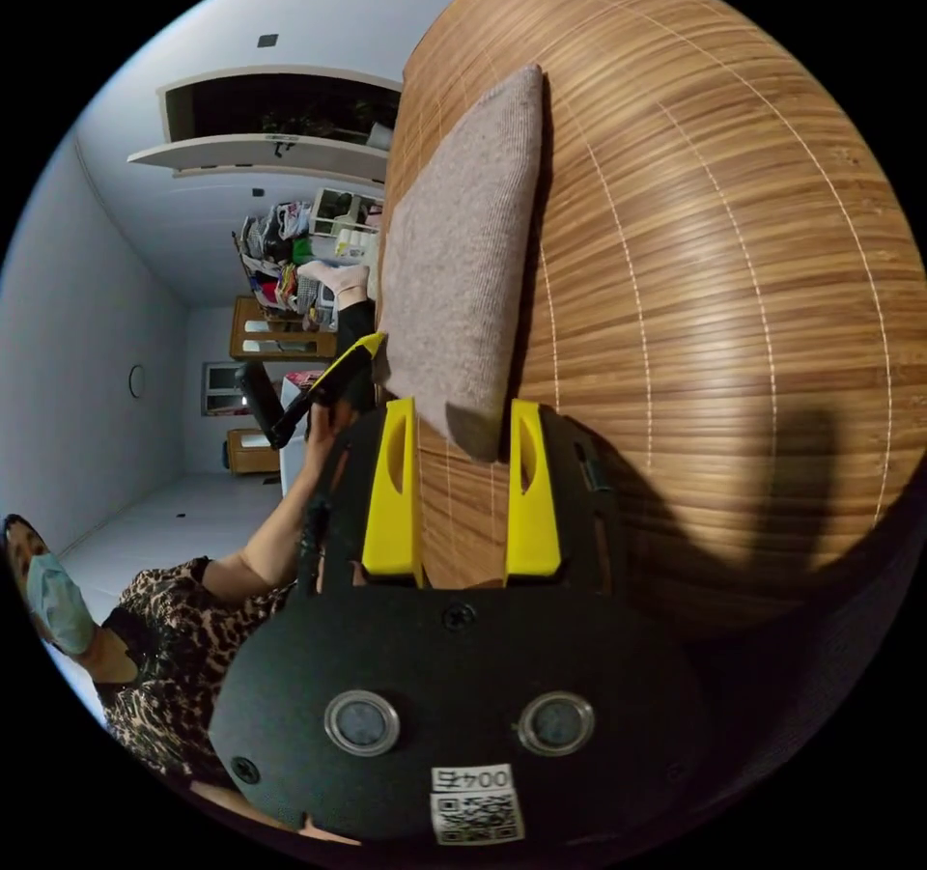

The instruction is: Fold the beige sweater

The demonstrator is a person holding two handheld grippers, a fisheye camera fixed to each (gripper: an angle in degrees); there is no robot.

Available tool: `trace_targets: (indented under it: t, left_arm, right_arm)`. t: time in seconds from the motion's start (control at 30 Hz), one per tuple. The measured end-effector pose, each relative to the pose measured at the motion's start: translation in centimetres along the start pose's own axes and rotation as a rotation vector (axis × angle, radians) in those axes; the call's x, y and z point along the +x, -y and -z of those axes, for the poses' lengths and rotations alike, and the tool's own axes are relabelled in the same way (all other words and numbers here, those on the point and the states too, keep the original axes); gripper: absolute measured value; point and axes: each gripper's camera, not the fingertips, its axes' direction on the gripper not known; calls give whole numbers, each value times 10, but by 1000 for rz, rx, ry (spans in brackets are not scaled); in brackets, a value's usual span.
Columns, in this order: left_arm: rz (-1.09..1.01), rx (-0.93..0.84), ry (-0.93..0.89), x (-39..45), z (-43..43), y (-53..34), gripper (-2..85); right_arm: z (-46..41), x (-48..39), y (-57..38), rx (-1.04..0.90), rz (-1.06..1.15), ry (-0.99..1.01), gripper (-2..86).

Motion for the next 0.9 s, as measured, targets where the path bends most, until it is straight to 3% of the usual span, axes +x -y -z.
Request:
trace_targets:
  t: [0.27, 0.53, 0.7, 0.77, 0.9]
  left_arm:
    - [12, -41, 53, 8, -2, -12, 4]
    - [28, -100, 41, 16, 4, -28, 4]
    - [26, 49, 19, 29, 39, -44, 2]
    - [-80, 128, -17, 55, 52, -52, 2]
    - [-257, 91, -140, 112, 36, -63, 4]
  right_arm:
    - [-17, -14, -10, -57, -12, -84, 56]
    - [-51, -49, -61, -89, -92, -207, 57]
    - [-31, -93, -86, -4, 51, -324, 68]
    - [-20, -120, -92, 100, 195, -442, 74]
    - [-27, -146, -86, 168, 384, -631, 79]
